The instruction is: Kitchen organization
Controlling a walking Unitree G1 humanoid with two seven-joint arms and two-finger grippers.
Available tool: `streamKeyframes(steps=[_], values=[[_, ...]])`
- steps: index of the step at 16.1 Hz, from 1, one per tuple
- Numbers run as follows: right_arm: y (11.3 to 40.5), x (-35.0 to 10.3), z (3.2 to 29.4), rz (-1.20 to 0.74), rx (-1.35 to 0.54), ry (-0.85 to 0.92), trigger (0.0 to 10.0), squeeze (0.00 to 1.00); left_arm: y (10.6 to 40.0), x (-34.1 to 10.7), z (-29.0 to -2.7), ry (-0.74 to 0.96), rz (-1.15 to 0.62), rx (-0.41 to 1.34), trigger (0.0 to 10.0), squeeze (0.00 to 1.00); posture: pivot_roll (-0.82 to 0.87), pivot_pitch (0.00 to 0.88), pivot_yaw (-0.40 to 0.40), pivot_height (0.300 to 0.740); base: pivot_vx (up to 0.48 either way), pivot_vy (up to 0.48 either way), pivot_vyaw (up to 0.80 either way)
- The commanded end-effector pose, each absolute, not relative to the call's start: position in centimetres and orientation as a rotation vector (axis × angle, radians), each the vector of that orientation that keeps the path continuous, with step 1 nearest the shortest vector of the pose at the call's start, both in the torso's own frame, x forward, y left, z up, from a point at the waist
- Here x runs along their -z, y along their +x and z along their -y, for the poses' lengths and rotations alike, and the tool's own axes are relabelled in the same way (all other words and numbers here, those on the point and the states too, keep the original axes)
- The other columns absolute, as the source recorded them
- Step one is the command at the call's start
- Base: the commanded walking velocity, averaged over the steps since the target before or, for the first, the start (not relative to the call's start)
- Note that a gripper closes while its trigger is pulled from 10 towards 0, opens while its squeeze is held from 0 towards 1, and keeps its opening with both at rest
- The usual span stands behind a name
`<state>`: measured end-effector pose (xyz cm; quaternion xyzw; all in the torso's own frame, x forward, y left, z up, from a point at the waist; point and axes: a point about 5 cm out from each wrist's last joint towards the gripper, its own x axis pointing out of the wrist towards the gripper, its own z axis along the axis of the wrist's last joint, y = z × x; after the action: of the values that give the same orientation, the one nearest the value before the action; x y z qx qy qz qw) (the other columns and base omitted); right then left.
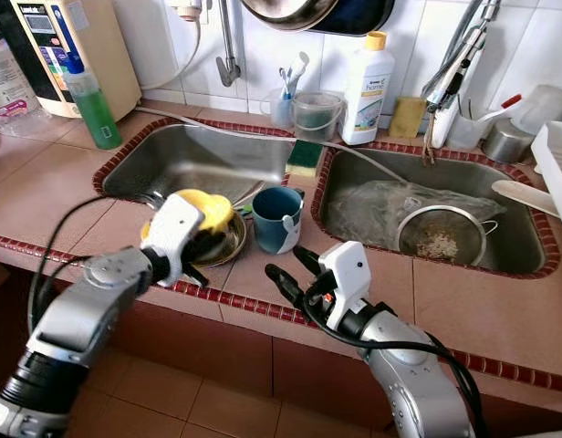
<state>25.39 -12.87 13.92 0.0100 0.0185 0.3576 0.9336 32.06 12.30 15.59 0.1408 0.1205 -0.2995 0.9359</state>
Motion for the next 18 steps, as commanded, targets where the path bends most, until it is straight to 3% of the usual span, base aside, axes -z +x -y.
streamKeyframes(steps=[1,4,10,14,18], values=[[25.5,-14.1,12.8,-0.033,-0.735,0.010,10.0,0.00,32.4,-16.9,-12.9,0.283,-0.201,0.598,10.0,0.00,-0.10,0.018,0.035,0.740,0.000,0.000,0.00],[25.6,-14.1,12.9,-0.031,-0.735,0.009,10.0,0.00,32.7,-17.4,-14.5,0.305,-0.196,0.568,10.0,0.00,-0.10,0.021,0.032,0.740,0.000,0.000,0.00],[25.8,-14.3,12.9,-0.027,-0.737,0.012,10.0,0.00,32.7,-18.5,-14.6,0.234,-0.152,0.575,10.0,0.00,-0.09,0.026,0.030,0.740,0.000,0.000,0.00],[26.1,-14.5,12.9,-0.017,-0.734,0.013,10.0,0.00,32.3,-20.9,-13.0,0.120,-0.001,0.657,10.0,0.00,-0.09,0.025,0.030,0.740,0.000,0.000,0.00],[26.8,-15.5,12.9,0.055,-0.700,0.057,10.0,0.00,32.8,-22.0,-13.8,0.110,0.103,0.580,10.0,0.00,-0.09,0.020,0.031,0.740,0.000,0.000,0.00]])
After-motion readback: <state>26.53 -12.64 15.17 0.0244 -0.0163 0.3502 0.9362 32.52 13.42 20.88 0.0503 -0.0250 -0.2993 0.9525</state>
